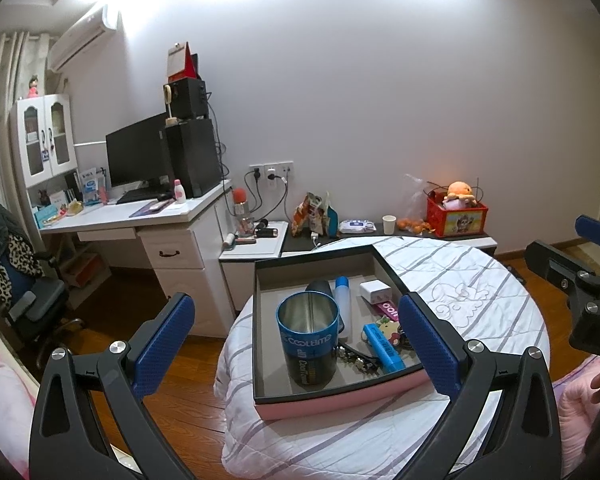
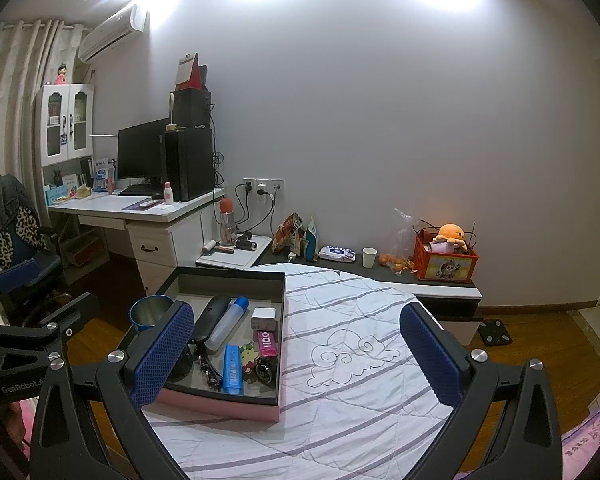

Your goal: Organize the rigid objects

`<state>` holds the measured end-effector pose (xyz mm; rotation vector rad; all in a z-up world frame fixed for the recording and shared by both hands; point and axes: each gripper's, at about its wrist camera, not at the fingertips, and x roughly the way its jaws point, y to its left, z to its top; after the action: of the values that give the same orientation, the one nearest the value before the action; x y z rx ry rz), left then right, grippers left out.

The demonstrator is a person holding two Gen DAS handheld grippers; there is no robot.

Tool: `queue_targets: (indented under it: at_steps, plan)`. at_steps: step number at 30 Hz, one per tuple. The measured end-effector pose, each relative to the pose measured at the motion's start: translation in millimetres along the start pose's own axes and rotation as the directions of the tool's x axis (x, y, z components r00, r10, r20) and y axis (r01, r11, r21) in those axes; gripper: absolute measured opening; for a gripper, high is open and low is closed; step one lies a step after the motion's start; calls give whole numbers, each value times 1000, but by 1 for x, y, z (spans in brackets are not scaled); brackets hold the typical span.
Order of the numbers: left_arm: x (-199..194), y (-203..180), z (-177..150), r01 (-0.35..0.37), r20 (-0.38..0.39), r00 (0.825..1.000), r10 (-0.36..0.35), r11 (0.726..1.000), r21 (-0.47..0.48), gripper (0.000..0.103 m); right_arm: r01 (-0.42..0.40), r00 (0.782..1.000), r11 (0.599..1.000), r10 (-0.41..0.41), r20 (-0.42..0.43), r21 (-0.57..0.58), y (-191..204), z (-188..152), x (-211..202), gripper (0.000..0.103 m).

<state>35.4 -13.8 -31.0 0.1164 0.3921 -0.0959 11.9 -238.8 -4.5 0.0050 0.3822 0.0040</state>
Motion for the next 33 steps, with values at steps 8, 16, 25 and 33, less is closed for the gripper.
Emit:
queue_targets:
  at_steps: [8, 16, 25, 33]
  plan:
    - [1, 1, -1, -7, -1, 1000, 7, 1000, -2, 103, -3, 1000, 1000, 3, -2, -1, 0, -1, 1, 103]
    - [1, 2, -2, -10, 2, 1000, 10, 1000, -5, 103, -4, 1000, 1000, 4, -5, -2, 0, -4, 2, 103]
    - [0, 2, -1, -11, 1, 1000, 11, 1000, -4, 103, -10, 1000, 1000, 10, -11, 2, 0, -5, 4, 103]
    - [-1, 3, -2, -8, -2, 1000, 8, 1000, 0, 103, -7, 1000, 1000, 7, -15, 10, -3, -7, 3, 103]
